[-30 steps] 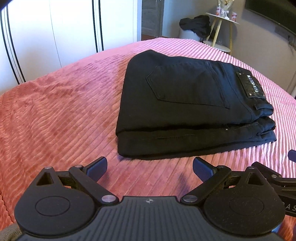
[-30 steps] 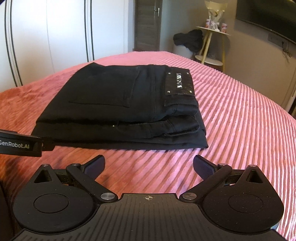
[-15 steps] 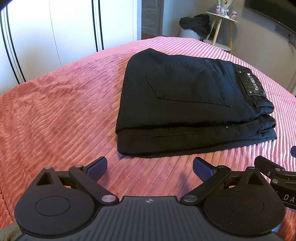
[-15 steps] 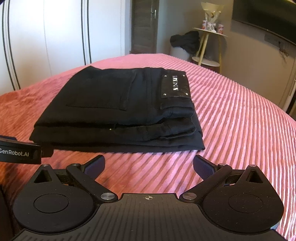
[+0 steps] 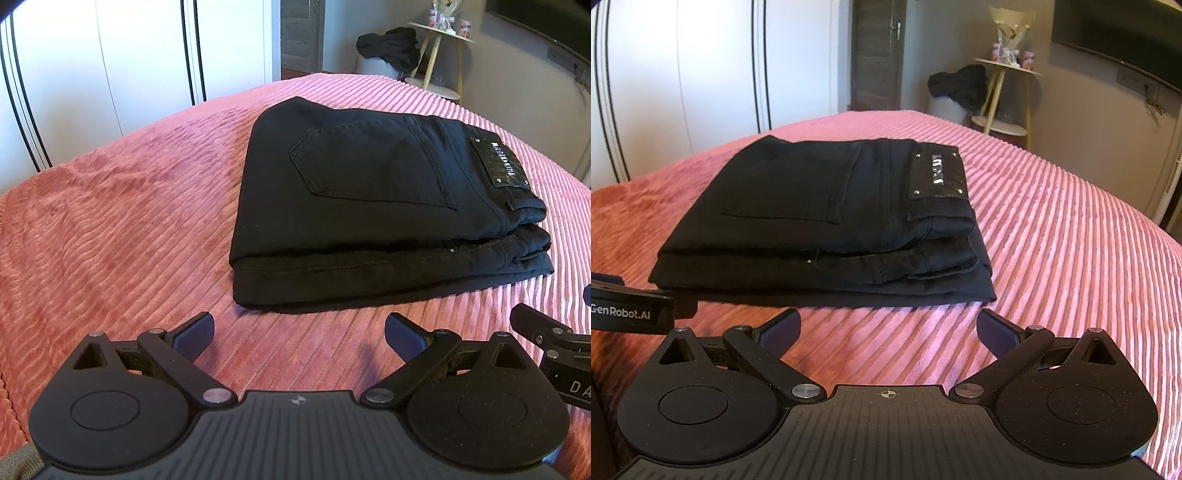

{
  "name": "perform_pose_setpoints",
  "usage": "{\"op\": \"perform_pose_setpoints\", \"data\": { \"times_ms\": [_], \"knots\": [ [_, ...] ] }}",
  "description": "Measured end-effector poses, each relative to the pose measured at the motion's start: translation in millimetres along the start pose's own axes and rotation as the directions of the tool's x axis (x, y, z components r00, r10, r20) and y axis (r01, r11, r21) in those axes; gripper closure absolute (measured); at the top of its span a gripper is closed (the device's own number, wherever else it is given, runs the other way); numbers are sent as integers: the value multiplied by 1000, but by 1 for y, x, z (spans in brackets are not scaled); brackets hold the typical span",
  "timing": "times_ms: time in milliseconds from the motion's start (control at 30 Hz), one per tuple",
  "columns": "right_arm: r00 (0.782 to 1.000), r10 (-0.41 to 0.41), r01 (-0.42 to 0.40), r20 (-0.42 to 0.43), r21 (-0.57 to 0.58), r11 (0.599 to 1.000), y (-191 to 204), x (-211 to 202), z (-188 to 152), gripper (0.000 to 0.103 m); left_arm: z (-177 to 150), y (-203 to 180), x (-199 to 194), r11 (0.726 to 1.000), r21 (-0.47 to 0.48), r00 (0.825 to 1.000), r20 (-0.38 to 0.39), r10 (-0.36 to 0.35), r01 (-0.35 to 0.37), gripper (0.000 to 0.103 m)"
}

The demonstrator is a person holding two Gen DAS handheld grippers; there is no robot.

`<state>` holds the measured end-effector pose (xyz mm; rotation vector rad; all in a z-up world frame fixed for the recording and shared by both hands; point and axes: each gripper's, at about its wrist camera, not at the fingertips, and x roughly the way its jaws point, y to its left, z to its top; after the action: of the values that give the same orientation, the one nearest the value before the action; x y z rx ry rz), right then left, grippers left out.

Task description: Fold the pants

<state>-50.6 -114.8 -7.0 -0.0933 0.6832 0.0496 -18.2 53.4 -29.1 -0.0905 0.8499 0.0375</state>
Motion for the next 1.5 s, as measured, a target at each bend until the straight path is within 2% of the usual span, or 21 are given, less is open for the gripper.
{"op": "perform_pose_setpoints", "data": {
  "times_ms": [1100,1500],
  "knots": [
    [1000,-18,18,13,-6,1000,0,-1,1,0,-1,-3,4,1000,25,1000,-12,8,-8,4],
    [1000,-26,26,14,-9,1000,2,-2,1,0,-1,-3,5,1000,20,1000,-18,-16,16,4]
  ]
}}
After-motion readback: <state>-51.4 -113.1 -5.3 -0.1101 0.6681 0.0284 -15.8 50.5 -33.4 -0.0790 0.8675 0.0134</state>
